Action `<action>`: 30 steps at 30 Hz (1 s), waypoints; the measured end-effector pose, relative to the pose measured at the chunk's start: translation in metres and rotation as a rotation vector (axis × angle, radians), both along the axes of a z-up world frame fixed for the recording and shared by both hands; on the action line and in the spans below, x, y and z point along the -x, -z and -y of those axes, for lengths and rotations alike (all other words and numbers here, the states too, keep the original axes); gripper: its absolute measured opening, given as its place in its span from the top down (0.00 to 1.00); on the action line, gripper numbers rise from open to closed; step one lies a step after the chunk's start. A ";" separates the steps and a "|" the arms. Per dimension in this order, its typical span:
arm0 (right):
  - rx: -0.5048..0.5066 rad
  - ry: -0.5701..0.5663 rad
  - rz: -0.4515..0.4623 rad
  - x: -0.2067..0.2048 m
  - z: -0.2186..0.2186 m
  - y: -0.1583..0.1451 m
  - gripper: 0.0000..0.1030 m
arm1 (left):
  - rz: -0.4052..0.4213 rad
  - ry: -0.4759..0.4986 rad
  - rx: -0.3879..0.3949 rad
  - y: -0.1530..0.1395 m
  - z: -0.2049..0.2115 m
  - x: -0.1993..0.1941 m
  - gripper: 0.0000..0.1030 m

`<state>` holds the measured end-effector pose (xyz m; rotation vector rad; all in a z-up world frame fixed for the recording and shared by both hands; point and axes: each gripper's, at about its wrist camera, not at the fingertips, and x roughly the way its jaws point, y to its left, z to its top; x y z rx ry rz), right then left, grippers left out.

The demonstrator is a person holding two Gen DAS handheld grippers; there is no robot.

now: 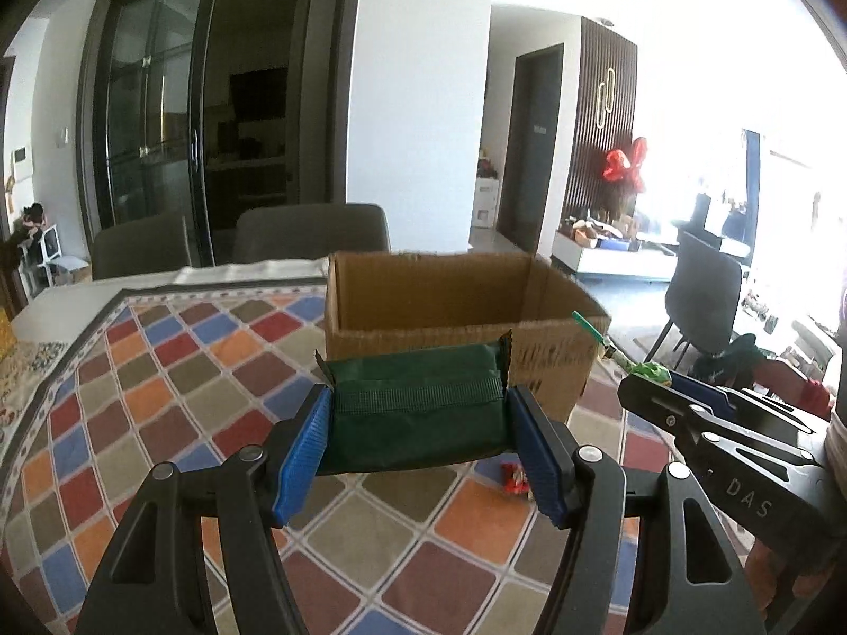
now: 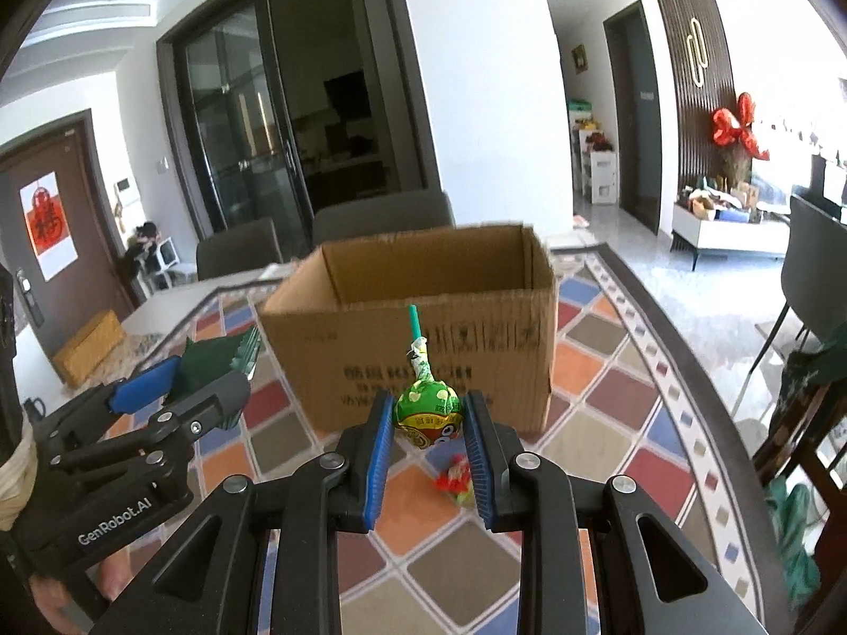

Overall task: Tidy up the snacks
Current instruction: 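Carry the green bar and lollipop over the box and open both tools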

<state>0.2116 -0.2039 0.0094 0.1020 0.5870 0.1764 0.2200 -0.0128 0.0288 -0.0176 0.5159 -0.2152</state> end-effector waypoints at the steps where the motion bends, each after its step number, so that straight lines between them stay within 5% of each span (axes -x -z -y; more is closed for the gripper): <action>1: -0.002 0.003 0.013 -0.002 0.001 -0.004 0.73 | 0.008 0.000 0.000 -0.003 0.000 -0.001 0.36; 15: 0.023 0.001 0.110 -0.033 -0.002 -0.044 0.73 | 0.055 0.021 -0.046 -0.037 0.008 -0.039 0.36; 30: 0.046 -0.020 0.083 -0.089 -0.002 -0.057 0.73 | -0.006 0.082 -0.061 -0.043 0.018 -0.100 0.36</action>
